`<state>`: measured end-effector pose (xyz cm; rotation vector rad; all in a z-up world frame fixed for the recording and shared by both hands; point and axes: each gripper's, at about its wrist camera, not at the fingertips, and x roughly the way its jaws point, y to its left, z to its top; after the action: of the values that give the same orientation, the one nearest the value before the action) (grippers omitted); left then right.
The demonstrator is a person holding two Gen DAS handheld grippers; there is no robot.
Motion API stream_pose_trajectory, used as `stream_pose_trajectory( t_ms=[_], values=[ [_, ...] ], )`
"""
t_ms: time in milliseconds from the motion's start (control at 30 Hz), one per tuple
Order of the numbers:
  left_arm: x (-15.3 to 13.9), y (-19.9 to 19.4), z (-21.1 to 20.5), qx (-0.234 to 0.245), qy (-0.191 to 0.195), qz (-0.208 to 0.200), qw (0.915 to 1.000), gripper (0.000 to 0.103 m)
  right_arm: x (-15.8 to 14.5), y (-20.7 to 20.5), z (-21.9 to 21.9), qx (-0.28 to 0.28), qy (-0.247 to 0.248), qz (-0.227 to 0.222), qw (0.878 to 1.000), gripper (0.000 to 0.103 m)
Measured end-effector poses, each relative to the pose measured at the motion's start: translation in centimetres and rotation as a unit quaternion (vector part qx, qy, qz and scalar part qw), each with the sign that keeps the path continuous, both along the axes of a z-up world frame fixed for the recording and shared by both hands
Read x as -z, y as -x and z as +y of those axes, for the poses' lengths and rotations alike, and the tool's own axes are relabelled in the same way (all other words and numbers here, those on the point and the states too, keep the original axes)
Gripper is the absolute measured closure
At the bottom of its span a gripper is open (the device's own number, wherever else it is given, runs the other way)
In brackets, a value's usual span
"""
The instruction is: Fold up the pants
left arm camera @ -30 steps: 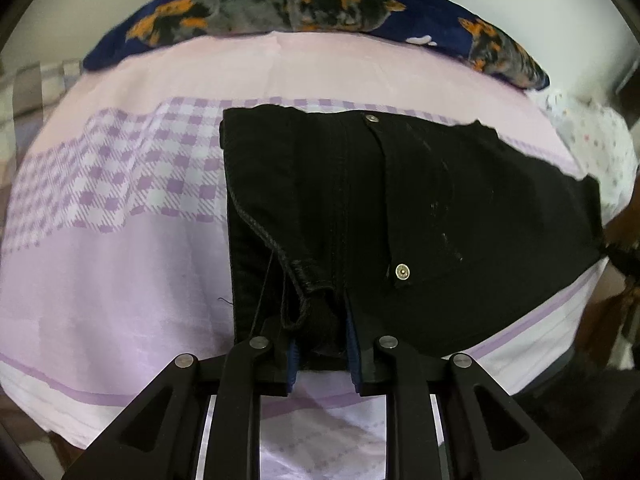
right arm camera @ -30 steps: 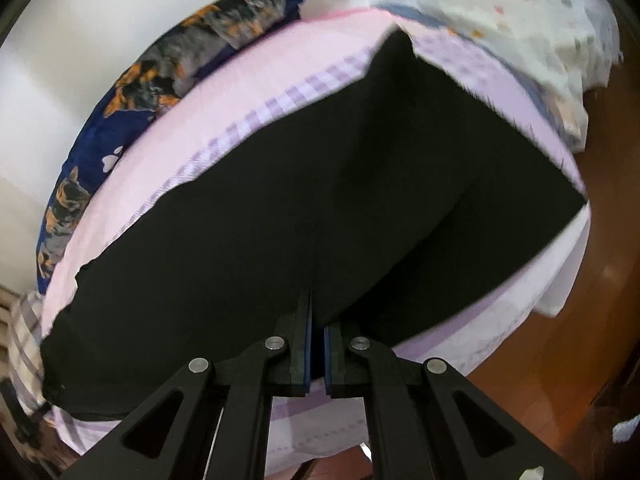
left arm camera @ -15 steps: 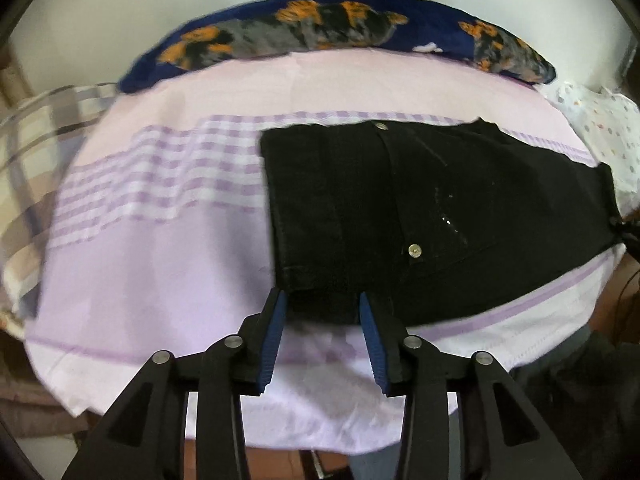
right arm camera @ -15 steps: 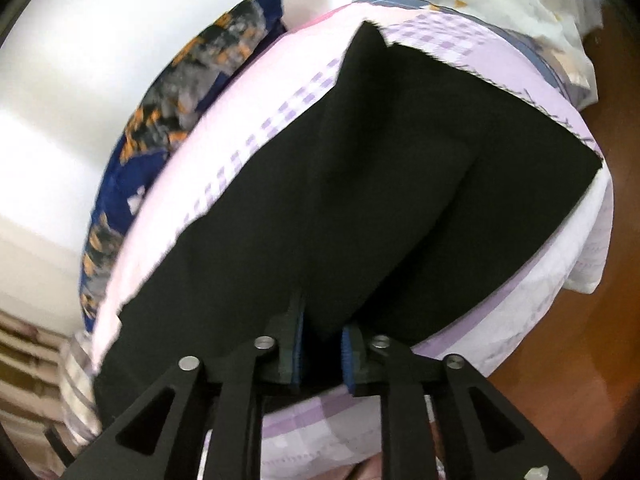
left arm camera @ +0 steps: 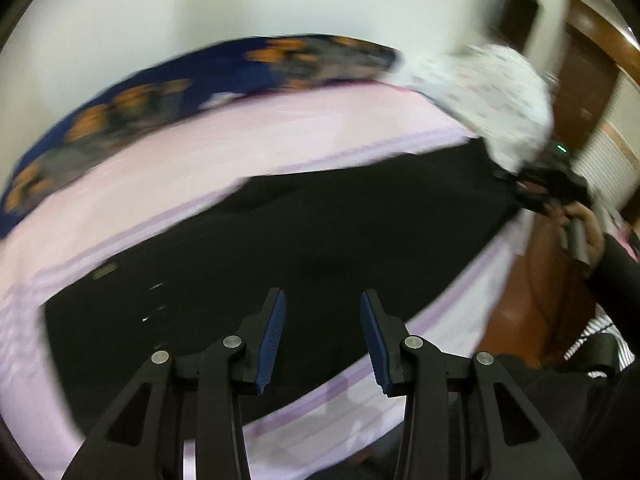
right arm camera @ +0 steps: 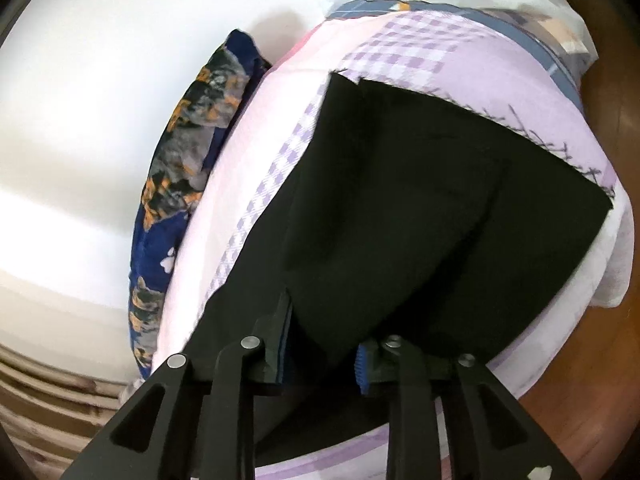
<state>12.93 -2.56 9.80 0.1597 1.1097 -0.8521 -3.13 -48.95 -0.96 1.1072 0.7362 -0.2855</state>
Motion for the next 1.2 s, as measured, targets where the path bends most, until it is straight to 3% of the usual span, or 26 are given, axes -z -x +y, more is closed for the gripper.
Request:
stream_pose_trajectory(
  t_ms=[100, 333, 500, 700, 800, 933, 1067, 1200],
  values=[
    [0.8, 0.7, -5.3, 0.061, 0.019, 0.007, 0.9979, 0.062, 0.7, 0.6, -0.8, 0.016, -0.025, 0.003, 1.000, 0.070],
    [1.9, 2.7, -14.4, 0.157, 0.029, 0.020, 0.9871, 0.062, 0.9, 2.2, -3.7, 0.064, -0.036, -0.011, 0.997, 0.069],
    [2.2, 3.9, -18.2, 0.184, 0.047, 0.018, 0.9817, 0.062, 0.3, 2.5, -5.0, 0.053, -0.023, -0.006, 0.998, 0.094],
    [3.5, 5.9, -22.1, 0.224, 0.042, 0.015, 0.9736, 0.062, -1.6, 3.1, -5.2, 0.055, -0.005, -0.012, 0.998, 0.098],
    [4.4, 6.1, -23.2, 0.228, 0.028, 0.016, 0.9732, 0.062, -2.1, 3.6, -5.0, 0.060, 0.007, -0.006, 0.998, 0.099],
    [5.5, 5.2, -22.8, 0.208, 0.033, 0.051, 0.9762, 0.062, -1.4, 4.5, -4.6, 0.068, 0.025, 0.021, 0.997, 0.099],
    [6.6, 4.6, -22.6, 0.197, 0.033, 0.093, 0.9754, 0.063, 0.4, 5.8, -4.7, 0.080, 0.013, 0.035, 0.996, 0.099],
    [7.0, 4.0, -22.5, 0.187, 0.040, 0.110, 0.9754, 0.063, 0.2, 6.2, -4.8, 0.079, 0.046, 0.043, 0.995, 0.099]
  ],
)
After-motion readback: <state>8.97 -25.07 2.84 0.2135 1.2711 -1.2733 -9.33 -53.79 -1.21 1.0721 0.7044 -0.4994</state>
